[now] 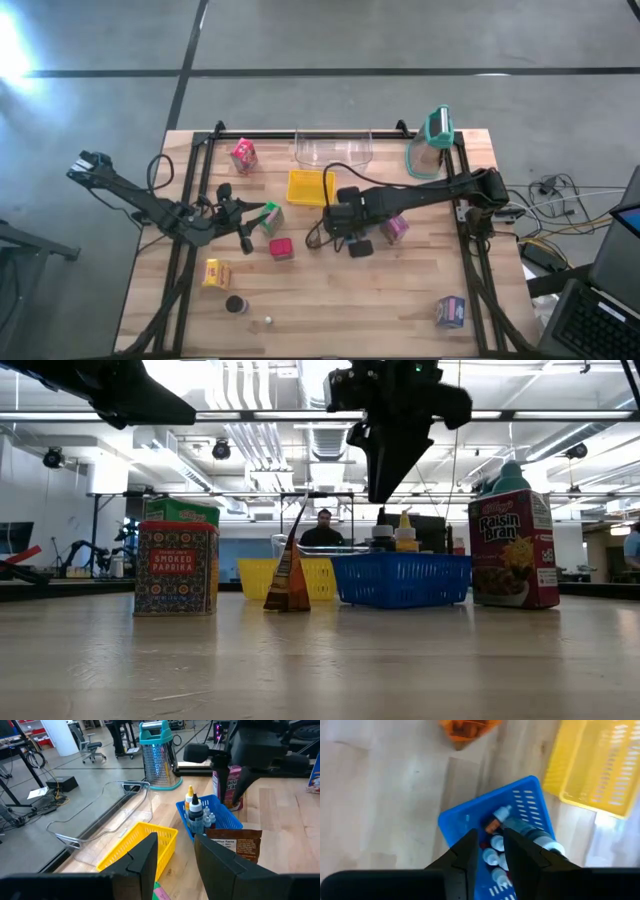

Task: Pick & Place Kitchen Items
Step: Put the orange food coloring bottle into the blue bin

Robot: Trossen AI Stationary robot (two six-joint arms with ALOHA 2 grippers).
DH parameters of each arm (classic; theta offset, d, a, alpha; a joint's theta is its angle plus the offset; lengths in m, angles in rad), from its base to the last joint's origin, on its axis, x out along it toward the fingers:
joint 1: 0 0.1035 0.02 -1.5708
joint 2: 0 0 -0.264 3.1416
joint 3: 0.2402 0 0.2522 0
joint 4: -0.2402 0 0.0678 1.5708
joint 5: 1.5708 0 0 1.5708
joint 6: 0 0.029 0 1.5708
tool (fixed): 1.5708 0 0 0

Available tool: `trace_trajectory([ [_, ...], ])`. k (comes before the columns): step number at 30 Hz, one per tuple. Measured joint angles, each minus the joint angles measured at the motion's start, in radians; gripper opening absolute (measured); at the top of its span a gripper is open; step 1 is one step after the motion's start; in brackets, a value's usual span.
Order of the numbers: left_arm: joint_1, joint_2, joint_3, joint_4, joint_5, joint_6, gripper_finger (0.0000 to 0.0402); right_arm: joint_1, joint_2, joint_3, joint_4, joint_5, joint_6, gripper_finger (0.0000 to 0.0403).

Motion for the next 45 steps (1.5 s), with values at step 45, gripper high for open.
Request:
trace_trajectory([
  [45,0.0,0.002,-0.002,-0.022,0.011,0.013,0.0136,0.07,-0.091,-0.294,0.325,0.154,0.389,0.0135],
])
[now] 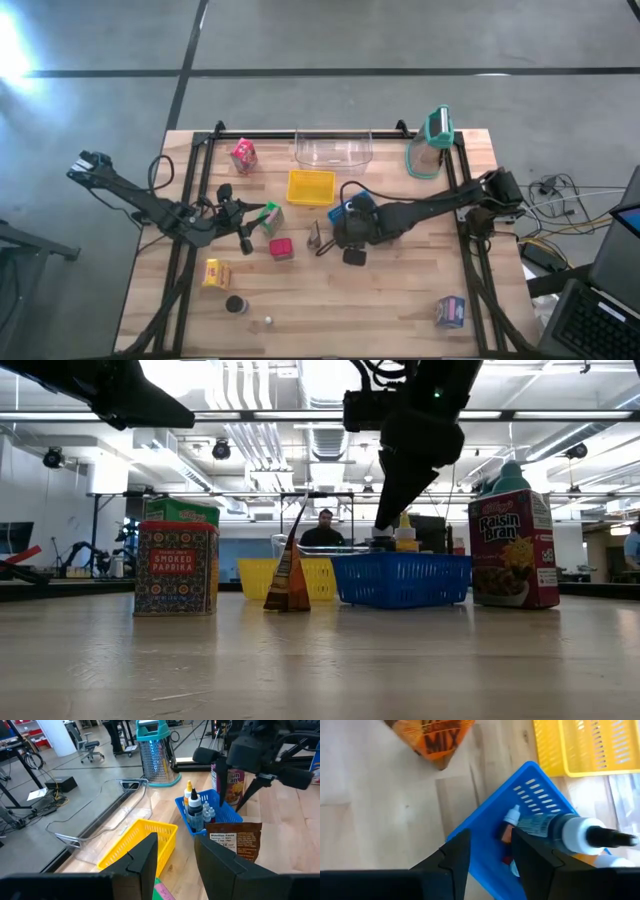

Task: Pick & Place Kitchen Items
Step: Put the orange food coloring bottle into the blue bin

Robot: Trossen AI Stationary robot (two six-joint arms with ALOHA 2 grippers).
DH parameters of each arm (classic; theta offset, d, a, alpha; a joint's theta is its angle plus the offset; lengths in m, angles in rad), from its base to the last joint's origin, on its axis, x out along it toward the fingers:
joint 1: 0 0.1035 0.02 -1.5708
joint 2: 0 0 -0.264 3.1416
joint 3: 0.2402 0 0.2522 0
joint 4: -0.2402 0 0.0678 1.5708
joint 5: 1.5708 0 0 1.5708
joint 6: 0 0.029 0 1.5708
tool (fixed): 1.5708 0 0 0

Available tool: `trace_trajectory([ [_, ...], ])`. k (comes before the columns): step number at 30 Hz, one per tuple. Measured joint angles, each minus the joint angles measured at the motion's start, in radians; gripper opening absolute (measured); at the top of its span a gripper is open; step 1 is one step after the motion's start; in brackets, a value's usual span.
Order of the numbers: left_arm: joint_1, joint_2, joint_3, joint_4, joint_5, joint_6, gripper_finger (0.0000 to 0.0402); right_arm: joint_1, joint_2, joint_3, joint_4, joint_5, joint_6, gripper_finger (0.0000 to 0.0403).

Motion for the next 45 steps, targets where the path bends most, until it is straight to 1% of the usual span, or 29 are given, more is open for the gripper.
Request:
trace_trajectory([
  [5,0.0,0.0,0.0,0.0,0.0,0.001,0.0136,-0.048,0.0,-0.015,0.001,-0.005,-0.001,0.0127],
  [8,0.0,0.0,0.0,0.0,0.0,0.005,0.0136,-0.079,0.0,-0.026,0.026,-0.075,0.022,0.0126],
  [11,0.0,0.0,0.0,0.0,0.0,0.005,0.0136,-0.093,0.001,-0.037,0.043,-0.095,0.051,0.013],
  [17,0.0,0.0,0.0,0.0,0.0,0.005,0.0136,-0.095,0.001,-0.054,0.054,-0.097,0.066,0.0141],
  [26,-0.001,0.0,0.0,0.0,0.0,0.005,0.0136,-0.102,0.001,-0.133,0.161,-0.097,0.04,0.0125],
  [33,-0.001,0.0,0.0,0.0,0.0,0.006,0.0136,-0.114,0.002,-0.175,0.196,-0.103,0.044,0.0133],
  [37,0.0,0.0,0.0,0.0,0.0,0.006,0.0136,-0.118,0.002,-0.191,0.218,-0.116,0.048,0.0134],
  [41,0.0,0.0,0.0,0.0,0.0,0.006,0.0136,-0.123,0.002,-0.196,0.235,-0.161,0.066,0.013],
  [45,0.0,0.0,0.0,0.0,0.0,0.006,0.0136,-0.126,0.002,-0.189,0.227,-0.167,0.067,0.0128],
])
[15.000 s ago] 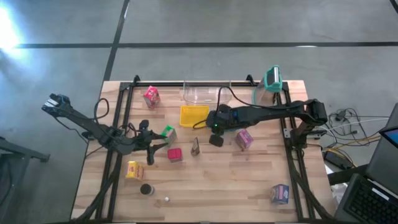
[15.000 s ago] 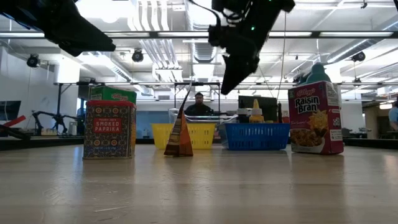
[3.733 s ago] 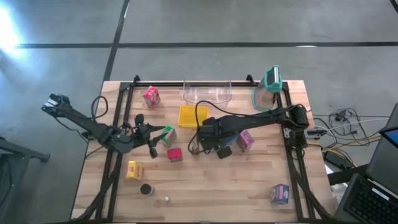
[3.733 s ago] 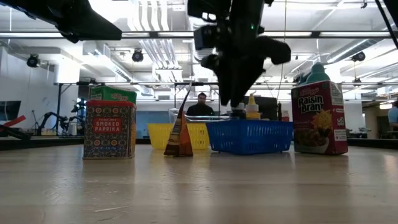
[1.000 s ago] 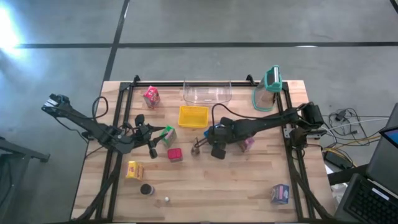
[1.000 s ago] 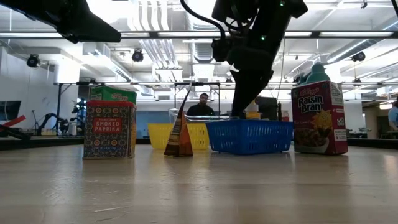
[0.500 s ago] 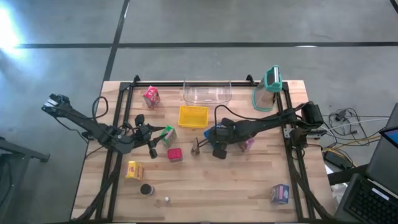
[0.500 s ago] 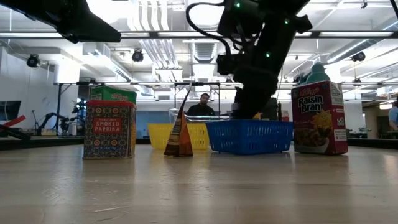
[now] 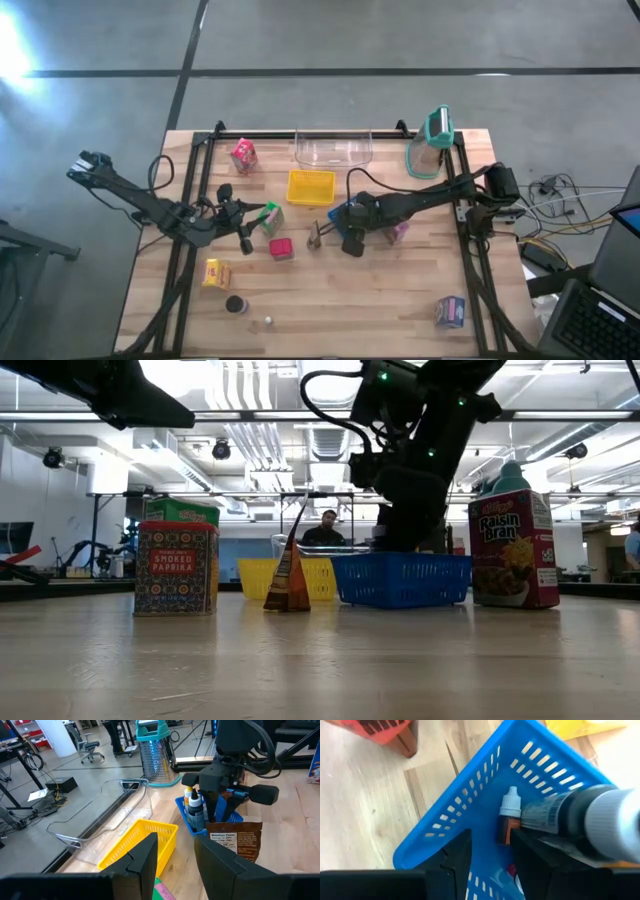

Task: Pick & Place Kitchen Items
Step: Put the orange food coloring bottle into the blue bin

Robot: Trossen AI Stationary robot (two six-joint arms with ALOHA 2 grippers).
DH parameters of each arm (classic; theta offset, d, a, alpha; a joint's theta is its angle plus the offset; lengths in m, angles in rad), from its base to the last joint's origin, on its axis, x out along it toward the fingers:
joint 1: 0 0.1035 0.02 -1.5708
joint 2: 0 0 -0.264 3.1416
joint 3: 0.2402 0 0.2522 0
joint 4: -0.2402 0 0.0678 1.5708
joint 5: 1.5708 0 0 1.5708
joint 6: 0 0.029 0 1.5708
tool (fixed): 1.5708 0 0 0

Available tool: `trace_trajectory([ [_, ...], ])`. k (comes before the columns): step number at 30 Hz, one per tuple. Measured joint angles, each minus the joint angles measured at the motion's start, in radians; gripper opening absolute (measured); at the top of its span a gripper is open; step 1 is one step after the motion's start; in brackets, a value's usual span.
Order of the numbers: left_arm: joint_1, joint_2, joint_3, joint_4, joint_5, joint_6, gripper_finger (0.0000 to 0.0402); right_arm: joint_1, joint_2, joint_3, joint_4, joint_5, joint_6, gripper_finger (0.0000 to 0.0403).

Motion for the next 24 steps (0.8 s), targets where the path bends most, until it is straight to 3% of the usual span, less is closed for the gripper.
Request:
trace_trajectory([
  [18,0.0,0.0,0.0,-0.018,0.0,0.0,0.0136,-0.032,0.07,0.05,-0.011,-0.033,-0.043,0.0136],
  [24,0.0,0.0,0.0,-0.018,0.0,-0.001,0.0136,-0.031,0.071,0.054,-0.036,-0.039,-0.038,0.0121],
])
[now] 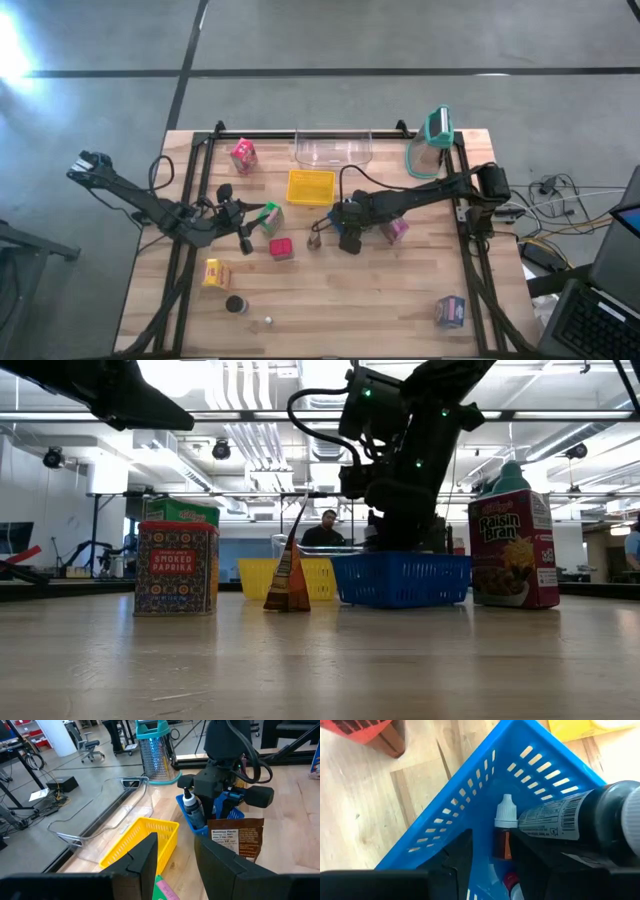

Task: Pick & Place Kitchen Items
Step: Put the orange food coloring bottle into the blue bin

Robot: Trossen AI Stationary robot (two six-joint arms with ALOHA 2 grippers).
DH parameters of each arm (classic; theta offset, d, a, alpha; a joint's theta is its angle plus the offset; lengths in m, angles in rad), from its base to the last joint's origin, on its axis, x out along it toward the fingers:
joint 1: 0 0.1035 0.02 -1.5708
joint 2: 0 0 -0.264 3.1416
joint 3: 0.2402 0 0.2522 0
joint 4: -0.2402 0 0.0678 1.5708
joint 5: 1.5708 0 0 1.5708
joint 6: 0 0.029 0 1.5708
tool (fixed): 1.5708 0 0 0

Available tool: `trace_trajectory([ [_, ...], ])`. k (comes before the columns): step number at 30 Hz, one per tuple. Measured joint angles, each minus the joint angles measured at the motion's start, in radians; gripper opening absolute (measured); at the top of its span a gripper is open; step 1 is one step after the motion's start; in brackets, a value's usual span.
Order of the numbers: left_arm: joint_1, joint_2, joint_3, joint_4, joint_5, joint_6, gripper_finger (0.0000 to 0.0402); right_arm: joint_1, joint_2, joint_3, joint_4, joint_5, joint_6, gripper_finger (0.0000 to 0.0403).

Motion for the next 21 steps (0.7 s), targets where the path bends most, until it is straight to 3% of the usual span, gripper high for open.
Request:
trace_trajectory([
  [13,0.0,0.0,0.0,0.0,0.0,-0.003,0.0136,0.0,0.002,-0.004,0.0,0.0,-0.001,0.0148],
  [21,0.0,0.0,0.0,0.0,0.0,-0.004,0.0136,0.005,0.0,-0.006,0.0,0.017,-0.007,0.0089],
])
